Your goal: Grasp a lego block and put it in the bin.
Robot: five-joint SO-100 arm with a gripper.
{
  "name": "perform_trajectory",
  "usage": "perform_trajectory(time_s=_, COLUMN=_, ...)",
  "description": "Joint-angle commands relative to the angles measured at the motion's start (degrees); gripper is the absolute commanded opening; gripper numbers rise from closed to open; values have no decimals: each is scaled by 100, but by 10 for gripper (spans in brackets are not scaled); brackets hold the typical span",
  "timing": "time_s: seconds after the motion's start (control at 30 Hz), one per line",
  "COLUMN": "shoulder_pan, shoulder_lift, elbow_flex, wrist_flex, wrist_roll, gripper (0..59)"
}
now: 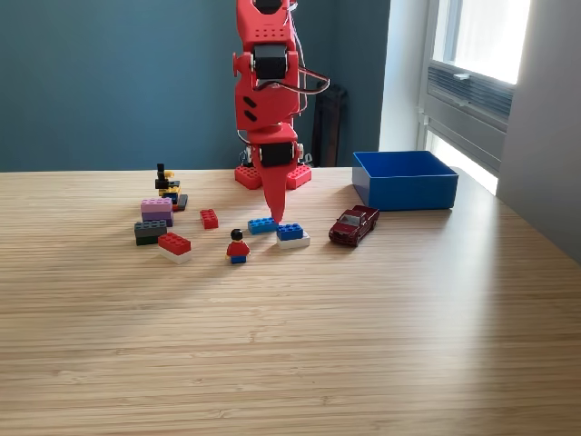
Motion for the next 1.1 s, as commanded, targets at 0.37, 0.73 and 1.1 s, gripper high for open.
perform_trajectory(time_s=0.37, shoulder_pan=404, shoulder_lift=-923, elbow_flex=-949, wrist_flex=-202, wrist_roll=-712, gripper=181)
perform_trajectory(time_s=0.73, shoulder_pan=396, shoulder_lift=-1151, elbow_flex=-756, wrist_flex=-747, wrist_roll=-677, gripper=38)
perform_trajectory(time_s=1.1, shoulder_pan=387, shoulder_lift=-1099, elbow_flex=-220, wrist_flex=-712, wrist_roll=-580, gripper=1)
